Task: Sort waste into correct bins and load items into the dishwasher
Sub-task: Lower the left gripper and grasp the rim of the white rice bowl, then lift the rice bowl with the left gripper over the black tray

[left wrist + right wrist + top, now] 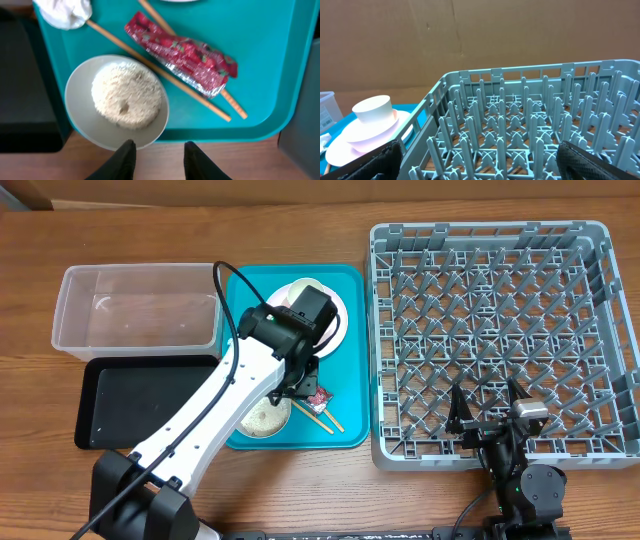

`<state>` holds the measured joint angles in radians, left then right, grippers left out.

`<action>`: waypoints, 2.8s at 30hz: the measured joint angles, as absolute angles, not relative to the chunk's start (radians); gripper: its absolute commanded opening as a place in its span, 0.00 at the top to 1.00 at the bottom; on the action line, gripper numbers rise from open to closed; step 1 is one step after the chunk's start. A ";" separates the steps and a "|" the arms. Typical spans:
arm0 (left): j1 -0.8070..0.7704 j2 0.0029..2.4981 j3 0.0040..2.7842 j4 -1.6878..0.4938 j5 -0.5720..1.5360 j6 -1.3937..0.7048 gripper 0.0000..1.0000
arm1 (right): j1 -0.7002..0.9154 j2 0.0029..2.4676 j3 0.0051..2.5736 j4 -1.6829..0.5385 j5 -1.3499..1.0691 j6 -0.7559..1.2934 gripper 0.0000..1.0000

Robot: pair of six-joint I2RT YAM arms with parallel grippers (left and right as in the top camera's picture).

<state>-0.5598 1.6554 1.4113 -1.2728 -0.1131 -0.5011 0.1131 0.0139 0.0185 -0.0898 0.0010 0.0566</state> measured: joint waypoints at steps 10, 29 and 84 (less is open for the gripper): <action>-0.563 1.657 1.261 -1.106 -0.121 -0.496 0.62 | 0.113 0.014 0.019 -0.089 0.001 0.057 0.00; -0.581 1.657 1.079 -0.913 -0.117 -0.496 0.69 | 0.113 0.014 0.019 -0.090 0.001 0.057 0.00; -0.581 1.658 0.974 -0.811 -0.117 -0.521 0.96 | 0.113 0.014 0.019 -0.091 0.001 0.057 0.00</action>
<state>-0.5812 1.6581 0.9737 -0.8108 -0.1173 -0.5209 0.1131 0.0139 0.0185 -0.0906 0.0006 0.0566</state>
